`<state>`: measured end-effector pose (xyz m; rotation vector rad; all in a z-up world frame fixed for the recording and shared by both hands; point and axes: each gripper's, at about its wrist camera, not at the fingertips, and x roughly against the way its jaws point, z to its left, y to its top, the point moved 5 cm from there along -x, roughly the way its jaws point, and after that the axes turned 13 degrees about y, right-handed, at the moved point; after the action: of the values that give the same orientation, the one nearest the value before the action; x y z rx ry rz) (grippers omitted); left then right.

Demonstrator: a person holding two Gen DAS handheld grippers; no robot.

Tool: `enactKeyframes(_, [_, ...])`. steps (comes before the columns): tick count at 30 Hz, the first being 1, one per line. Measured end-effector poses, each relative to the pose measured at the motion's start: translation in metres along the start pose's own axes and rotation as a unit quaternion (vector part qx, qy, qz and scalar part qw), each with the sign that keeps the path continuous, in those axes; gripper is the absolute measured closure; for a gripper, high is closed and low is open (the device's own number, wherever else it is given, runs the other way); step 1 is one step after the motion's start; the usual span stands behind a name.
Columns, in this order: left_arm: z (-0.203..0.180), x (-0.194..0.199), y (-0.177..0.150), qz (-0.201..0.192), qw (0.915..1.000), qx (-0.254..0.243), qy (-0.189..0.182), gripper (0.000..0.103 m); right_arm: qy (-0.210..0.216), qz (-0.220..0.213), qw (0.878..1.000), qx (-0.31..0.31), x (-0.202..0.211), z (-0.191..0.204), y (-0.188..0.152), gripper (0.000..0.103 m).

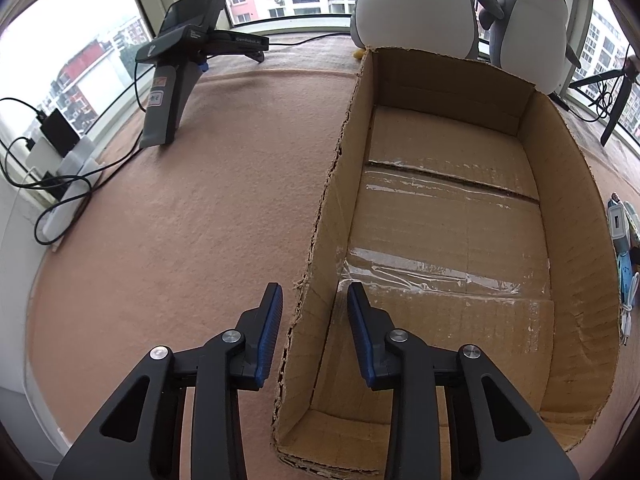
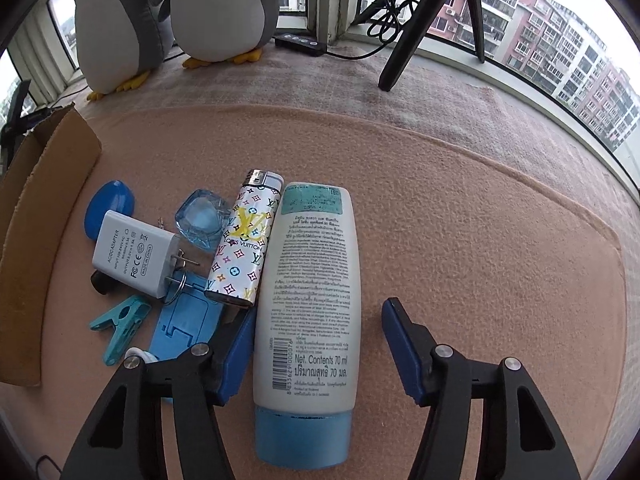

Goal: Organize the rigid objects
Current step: 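Grasp the white-and-blue lotion tube with the right tool, then carry the lotion tube into the cardboard box and open the right tool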

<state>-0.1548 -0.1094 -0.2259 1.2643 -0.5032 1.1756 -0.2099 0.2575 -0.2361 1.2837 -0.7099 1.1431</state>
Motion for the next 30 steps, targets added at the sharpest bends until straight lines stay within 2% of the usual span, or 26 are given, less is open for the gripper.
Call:
enactKeyframes(3, [0.000,0.000,0.000,-0.001,1.0000,0.000,0.000,0.071,0.002,0.000,1.000,0.000,0.000,0.001,-0.001,0.058])
enactKeyframes(8, [-0.001,0.001,0.000,-0.003,1.0000,0.000,0.000,0.071,0.015,-0.006,1.000,-0.017,0.006,-0.004,-0.010,0.059])
enactKeyframes(19, [-0.001,-0.001,-0.001,-0.007,1.0000,0.002,-0.006,0.074,0.007,-0.039,0.998,-0.044,0.032,-0.002,-0.033,0.059])
enactKeyframes(25, [-0.001,-0.001,-0.002,-0.011,0.9999,0.004,-0.009,0.075,0.015,-0.073,0.997,-0.022,0.063,0.027,-0.023,0.059])
enactKeyframes(30, [-0.001,-0.001,-0.002,-0.011,0.9998,0.007,-0.013,0.076,0.042,-0.098,0.994,0.023,0.083,0.077,-0.001,0.059])
